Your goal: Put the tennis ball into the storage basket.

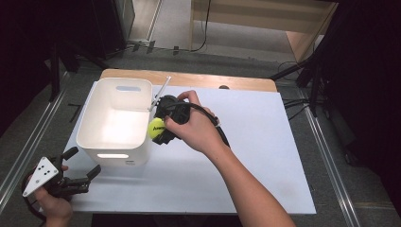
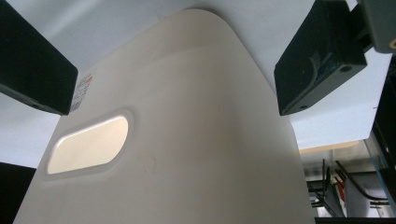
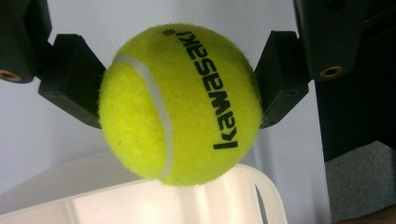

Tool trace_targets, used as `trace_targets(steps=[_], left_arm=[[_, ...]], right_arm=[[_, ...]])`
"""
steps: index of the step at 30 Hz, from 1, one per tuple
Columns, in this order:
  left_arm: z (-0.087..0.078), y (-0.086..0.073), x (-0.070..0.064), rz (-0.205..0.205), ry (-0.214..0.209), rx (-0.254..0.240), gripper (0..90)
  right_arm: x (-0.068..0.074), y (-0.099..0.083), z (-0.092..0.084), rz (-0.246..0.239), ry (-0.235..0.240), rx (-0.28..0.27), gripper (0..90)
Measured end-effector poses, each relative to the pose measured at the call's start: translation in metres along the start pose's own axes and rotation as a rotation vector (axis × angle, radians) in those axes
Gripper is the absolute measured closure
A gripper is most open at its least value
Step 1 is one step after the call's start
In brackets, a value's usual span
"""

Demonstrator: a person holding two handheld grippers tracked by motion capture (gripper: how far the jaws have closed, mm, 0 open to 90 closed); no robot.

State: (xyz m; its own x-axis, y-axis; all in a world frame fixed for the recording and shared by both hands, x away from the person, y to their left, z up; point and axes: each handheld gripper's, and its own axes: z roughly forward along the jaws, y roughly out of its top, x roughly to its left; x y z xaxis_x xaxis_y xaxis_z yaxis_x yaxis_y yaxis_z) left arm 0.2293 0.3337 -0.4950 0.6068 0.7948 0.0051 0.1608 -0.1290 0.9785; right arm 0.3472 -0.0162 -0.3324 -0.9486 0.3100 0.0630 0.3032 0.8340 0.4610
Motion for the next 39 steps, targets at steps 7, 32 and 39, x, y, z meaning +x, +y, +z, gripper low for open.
trace_targets(steps=[7, 32, 39], left_arm=[[0.000, 0.000, 0.000, -0.001, 0.000, 0.001, 0.0], [0.000, 0.000, 0.000, -0.006, 0.002, -0.002, 0.0], [-0.001, 0.000, 0.000, -0.006, 0.001, -0.003, 0.0]], right_arm=[[-0.001, 0.008, 0.000, -0.013, 0.012, -0.008, 23.6], [0.005, 0.037, 0.010, -0.041, 0.034, -0.031, 23.6], [0.006, 0.044, 0.013, -0.048, 0.033, -0.032, 23.6]])
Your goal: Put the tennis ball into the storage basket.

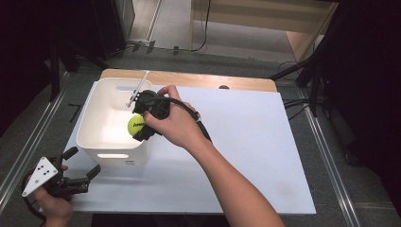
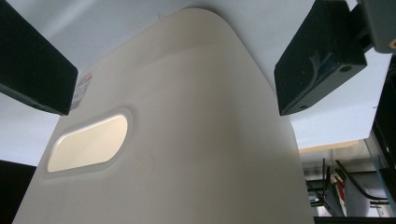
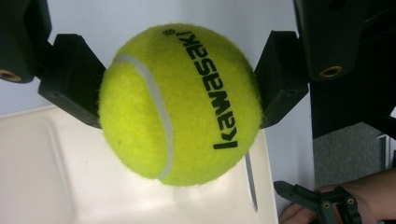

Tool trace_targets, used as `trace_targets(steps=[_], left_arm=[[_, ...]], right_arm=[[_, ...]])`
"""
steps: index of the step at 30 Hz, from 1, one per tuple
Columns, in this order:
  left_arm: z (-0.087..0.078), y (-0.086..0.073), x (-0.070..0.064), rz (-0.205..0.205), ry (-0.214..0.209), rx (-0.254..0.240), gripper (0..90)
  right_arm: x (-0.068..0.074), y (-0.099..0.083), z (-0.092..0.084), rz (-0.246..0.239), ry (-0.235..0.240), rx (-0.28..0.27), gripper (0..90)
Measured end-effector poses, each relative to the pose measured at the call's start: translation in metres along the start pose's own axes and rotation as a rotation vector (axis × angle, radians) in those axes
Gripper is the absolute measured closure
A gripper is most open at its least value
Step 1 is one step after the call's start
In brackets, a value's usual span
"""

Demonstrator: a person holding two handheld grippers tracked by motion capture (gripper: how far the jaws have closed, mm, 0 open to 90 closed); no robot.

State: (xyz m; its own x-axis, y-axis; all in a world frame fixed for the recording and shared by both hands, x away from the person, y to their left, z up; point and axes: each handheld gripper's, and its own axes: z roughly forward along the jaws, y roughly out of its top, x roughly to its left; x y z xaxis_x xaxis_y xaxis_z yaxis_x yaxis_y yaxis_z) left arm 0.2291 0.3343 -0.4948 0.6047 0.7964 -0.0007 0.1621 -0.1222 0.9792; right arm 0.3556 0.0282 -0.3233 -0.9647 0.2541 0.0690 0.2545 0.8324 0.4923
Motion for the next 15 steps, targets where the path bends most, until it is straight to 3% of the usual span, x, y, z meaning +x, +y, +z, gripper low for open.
trace_targets(steps=[15], left_arm=[[0.000, 0.000, 0.000, -0.006, -0.002, -0.003, 0.0]], right_arm=[[0.004, 0.017, 0.012, -0.022, 0.000, 0.004, 23.6]])
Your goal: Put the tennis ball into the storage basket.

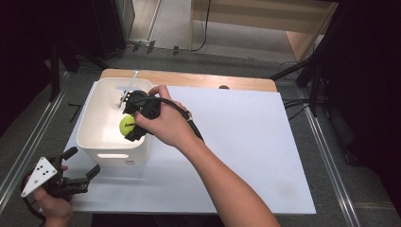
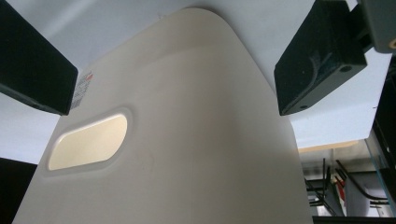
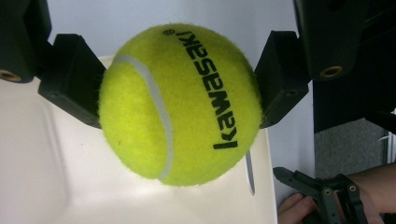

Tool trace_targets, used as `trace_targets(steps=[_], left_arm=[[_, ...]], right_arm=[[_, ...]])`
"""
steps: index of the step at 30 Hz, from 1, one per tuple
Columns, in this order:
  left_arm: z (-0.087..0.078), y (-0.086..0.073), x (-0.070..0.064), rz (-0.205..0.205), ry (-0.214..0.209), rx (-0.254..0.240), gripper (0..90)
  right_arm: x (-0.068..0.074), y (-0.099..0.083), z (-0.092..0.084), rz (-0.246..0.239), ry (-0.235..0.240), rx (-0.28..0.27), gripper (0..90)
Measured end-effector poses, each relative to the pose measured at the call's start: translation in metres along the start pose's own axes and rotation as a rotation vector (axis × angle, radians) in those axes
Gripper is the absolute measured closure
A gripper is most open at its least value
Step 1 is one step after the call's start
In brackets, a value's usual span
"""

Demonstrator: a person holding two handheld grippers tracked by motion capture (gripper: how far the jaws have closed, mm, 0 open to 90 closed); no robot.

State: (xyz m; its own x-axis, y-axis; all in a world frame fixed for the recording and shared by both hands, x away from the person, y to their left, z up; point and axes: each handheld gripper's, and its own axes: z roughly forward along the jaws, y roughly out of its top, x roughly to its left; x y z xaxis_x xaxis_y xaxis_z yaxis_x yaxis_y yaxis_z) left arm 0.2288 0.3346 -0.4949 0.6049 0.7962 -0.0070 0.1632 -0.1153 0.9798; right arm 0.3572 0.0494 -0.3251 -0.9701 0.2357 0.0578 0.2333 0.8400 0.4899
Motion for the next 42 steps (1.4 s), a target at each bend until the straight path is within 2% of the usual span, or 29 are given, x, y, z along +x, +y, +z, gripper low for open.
trace_targets(steps=[12, 13, 23, 35, 37, 38, 39, 42], left_arm=[[0.000, 0.000, 0.000, 0.005, -0.002, -0.002, 0.0], [0.000, 0.000, 0.000, 0.004, -0.002, -0.002, 0.0], [0.000, 0.000, 0.000, 0.003, -0.003, -0.004, 0.0], [0.000, 0.000, -0.001, 0.004, -0.002, -0.002, 0.0], [0.000, 0.000, -0.001, 0.003, -0.002, -0.002, 0.0], [0.000, 0.000, -0.001, 0.003, -0.002, -0.003, 0.0], [0.000, 0.000, 0.000, 0.003, -0.003, -0.003, 0.0], [0.000, 0.000, 0.000, 0.004, -0.003, -0.003, 0.0]], right_arm=[[-0.005, 0.003, 0.019, -0.001, -0.009, 0.024, 23.6], [-0.006, 0.004, 0.021, -0.015, -0.009, 0.029, 23.6], [-0.008, 0.003, 0.035, -0.026, -0.026, 0.062, 23.5], [-0.011, -0.003, 0.049, -0.002, -0.042, 0.107, 23.4], [-0.011, -0.003, 0.050, -0.007, -0.040, 0.110, 23.4], [-0.013, -0.003, 0.051, -0.025, -0.043, 0.107, 23.3], [-0.012, -0.003, 0.052, -0.008, -0.042, 0.116, 23.3], [-0.013, -0.003, 0.055, -0.005, -0.044, 0.132, 23.1]])
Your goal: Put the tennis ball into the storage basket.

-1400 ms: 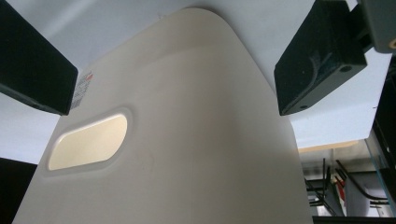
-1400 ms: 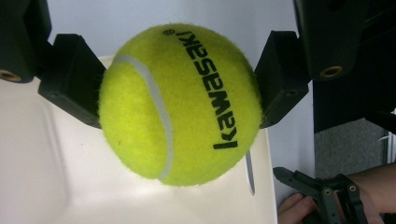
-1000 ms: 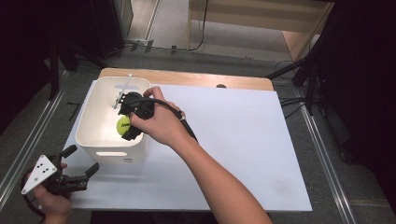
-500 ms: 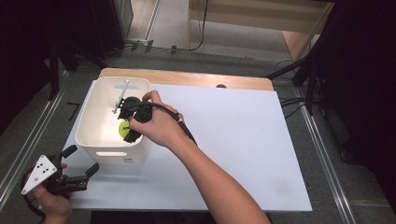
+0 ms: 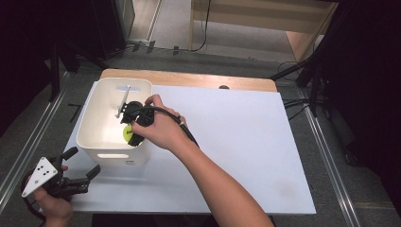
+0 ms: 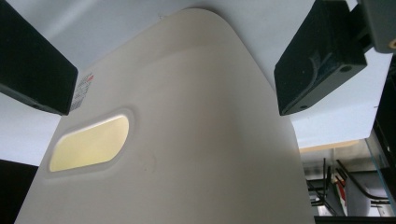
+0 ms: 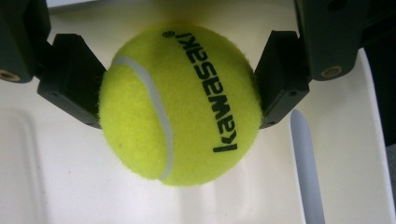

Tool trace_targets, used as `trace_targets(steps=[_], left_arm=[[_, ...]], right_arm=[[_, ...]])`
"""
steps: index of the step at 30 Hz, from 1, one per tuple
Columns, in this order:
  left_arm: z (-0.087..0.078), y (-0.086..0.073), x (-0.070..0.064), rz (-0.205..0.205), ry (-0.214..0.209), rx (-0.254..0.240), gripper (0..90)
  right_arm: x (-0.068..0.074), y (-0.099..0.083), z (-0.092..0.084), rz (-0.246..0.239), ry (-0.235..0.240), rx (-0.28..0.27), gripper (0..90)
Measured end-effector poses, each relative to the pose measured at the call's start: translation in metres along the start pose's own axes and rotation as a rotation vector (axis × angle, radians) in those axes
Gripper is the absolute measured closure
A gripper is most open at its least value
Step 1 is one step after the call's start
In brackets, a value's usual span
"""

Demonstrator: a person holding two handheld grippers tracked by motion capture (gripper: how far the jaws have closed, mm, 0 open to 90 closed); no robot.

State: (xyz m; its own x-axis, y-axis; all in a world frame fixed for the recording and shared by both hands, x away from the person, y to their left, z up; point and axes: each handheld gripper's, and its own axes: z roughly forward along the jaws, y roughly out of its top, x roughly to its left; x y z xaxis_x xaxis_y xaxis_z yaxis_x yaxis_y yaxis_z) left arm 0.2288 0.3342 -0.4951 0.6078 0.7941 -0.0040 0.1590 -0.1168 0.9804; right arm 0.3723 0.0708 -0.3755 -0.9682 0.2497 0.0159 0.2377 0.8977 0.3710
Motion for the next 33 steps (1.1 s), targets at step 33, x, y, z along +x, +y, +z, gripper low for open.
trace_targets(steps=[33], left_arm=[[0.000, 0.000, 0.000, 0.003, -0.001, 0.000, 0.0]], right_arm=[[0.000, -0.012, -0.032, 0.006, -0.069, -0.087, 0.9]])
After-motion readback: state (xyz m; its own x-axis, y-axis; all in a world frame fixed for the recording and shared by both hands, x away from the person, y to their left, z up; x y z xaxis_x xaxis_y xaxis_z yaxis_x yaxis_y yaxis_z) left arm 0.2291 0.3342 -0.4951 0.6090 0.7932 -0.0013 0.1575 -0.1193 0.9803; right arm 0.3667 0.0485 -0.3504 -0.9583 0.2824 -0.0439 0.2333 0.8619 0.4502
